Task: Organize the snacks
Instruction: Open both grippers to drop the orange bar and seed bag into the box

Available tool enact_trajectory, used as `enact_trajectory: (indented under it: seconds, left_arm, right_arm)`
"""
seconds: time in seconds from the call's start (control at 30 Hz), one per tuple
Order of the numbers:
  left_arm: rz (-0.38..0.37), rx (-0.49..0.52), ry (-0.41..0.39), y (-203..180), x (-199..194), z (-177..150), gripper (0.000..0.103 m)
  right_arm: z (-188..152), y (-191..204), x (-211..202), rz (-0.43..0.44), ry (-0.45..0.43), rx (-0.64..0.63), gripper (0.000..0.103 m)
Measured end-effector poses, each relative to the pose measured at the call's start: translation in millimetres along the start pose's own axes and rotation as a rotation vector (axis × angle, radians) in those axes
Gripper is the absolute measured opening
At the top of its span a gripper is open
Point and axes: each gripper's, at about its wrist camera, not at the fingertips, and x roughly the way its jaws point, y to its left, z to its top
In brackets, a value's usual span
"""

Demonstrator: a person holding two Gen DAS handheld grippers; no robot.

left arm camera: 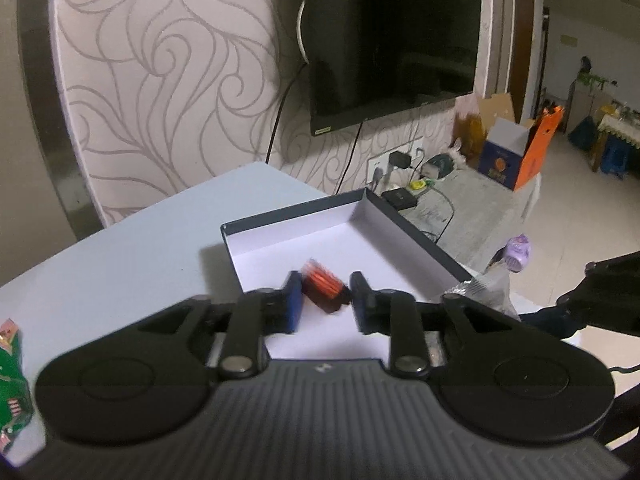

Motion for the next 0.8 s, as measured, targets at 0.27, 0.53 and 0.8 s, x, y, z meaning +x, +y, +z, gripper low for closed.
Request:
enact_trajectory:
  seconds: [0.27, 0.53, 0.8]
  left_arm:
    - [0.046, -0.008, -0.016, 3, -4, 5, 0.075]
    - [0.038, 0.0, -0.052, 9, -32, 10, 0.075]
    - [0.02, 0.001, -0.083, 27, -73, -1, 0.075]
  right_arm:
    - [1, -3, -1, -0.018, -0.028, -0.019, 0.085]
    - [-3, 3, -19, -0.026, -0.056, 0.04, 0.088]
    - [-5, 33, -42, -0.053, -0.09, 0.087, 0.093]
